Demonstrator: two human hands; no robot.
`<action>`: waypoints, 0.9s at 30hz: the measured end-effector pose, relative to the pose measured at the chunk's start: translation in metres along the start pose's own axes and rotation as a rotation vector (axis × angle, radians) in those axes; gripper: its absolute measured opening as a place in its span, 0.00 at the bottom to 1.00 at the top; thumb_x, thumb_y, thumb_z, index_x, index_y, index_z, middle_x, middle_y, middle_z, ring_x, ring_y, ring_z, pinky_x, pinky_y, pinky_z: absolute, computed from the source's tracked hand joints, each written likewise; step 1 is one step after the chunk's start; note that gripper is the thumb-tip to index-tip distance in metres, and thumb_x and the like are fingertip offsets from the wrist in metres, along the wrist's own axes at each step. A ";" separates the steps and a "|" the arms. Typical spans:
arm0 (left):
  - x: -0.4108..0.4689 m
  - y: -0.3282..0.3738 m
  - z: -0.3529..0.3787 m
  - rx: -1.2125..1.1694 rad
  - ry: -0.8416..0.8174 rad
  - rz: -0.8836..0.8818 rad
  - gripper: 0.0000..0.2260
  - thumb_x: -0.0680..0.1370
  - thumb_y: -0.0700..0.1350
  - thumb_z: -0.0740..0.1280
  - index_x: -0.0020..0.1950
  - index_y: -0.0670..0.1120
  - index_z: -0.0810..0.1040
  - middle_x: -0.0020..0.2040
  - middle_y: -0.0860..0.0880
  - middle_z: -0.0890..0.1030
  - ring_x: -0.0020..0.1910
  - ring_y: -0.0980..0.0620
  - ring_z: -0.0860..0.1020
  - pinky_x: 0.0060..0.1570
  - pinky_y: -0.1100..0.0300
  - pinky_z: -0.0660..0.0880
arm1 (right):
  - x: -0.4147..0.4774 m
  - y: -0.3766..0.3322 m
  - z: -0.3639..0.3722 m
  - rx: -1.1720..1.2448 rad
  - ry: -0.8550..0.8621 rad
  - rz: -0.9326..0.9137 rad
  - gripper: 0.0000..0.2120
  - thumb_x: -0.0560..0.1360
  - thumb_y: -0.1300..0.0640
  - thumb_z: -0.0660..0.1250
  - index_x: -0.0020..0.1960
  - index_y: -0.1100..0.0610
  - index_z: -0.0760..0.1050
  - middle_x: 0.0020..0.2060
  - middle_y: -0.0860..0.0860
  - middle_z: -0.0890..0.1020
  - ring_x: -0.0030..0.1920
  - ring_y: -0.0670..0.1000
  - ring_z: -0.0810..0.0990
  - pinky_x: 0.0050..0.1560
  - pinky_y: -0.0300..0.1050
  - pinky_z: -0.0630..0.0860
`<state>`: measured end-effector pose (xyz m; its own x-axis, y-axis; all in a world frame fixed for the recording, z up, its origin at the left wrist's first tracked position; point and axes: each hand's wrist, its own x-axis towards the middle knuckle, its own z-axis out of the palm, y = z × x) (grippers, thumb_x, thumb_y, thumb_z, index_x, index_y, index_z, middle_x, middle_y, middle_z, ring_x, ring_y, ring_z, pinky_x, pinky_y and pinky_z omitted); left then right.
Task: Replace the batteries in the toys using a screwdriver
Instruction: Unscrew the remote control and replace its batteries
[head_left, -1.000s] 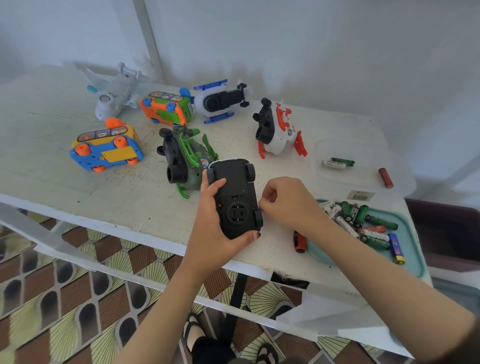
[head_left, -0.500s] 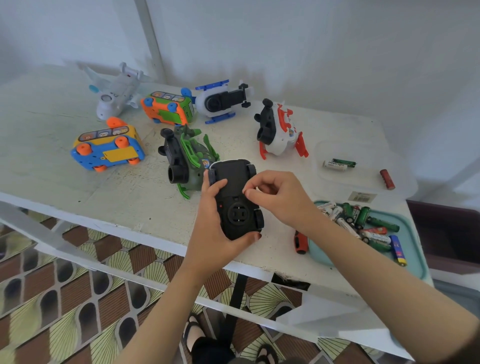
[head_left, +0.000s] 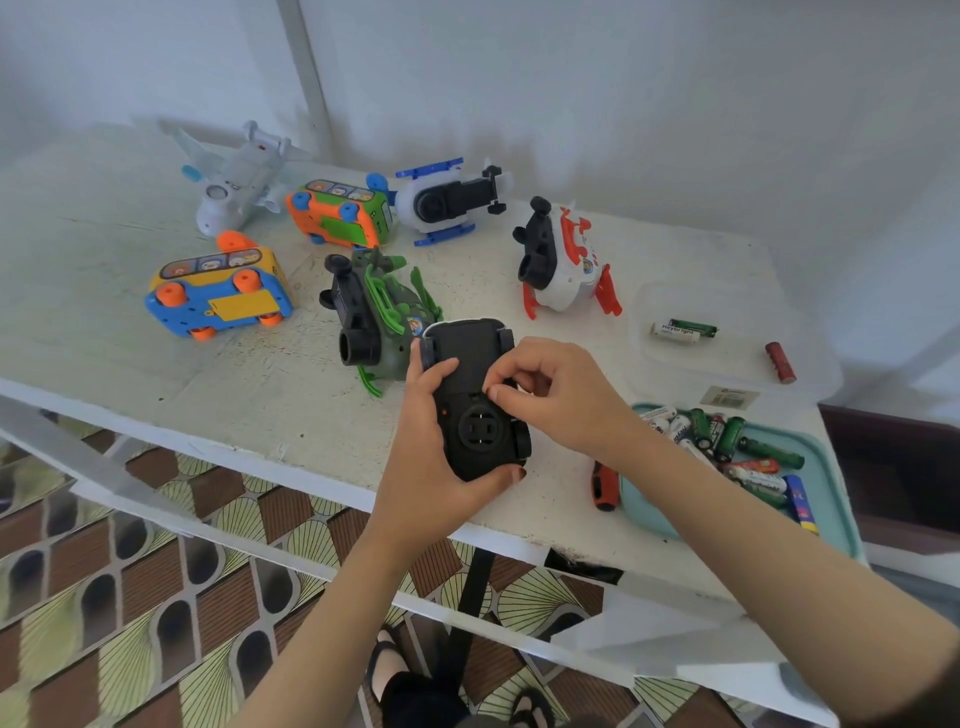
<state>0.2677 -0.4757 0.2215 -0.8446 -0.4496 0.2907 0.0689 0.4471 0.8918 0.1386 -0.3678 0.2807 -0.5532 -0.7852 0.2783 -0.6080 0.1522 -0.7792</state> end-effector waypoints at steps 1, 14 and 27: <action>0.000 0.000 0.000 0.000 0.001 0.000 0.43 0.63 0.52 0.79 0.73 0.55 0.60 0.77 0.44 0.56 0.73 0.51 0.66 0.66 0.47 0.73 | 0.000 0.000 0.000 -0.008 0.002 -0.006 0.06 0.71 0.67 0.70 0.41 0.57 0.82 0.29 0.45 0.71 0.32 0.40 0.71 0.37 0.29 0.67; 0.000 0.002 0.000 -0.015 -0.005 0.000 0.43 0.63 0.51 0.79 0.72 0.55 0.60 0.77 0.43 0.57 0.70 0.52 0.69 0.62 0.48 0.76 | -0.010 0.000 0.017 0.225 0.175 0.141 0.13 0.71 0.68 0.69 0.40 0.53 0.70 0.29 0.46 0.67 0.31 0.43 0.66 0.34 0.44 0.71; 0.000 0.003 -0.001 -0.022 -0.013 -0.008 0.43 0.63 0.52 0.78 0.72 0.56 0.59 0.77 0.43 0.57 0.70 0.55 0.69 0.65 0.54 0.73 | -0.003 -0.001 0.014 0.554 0.071 0.549 0.16 0.72 0.67 0.70 0.44 0.54 0.64 0.31 0.48 0.67 0.28 0.44 0.67 0.23 0.35 0.65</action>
<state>0.2686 -0.4747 0.2243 -0.8520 -0.4432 0.2787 0.0732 0.4261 0.9017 0.1487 -0.3740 0.2727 -0.7390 -0.6410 -0.2075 0.1260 0.1711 -0.9772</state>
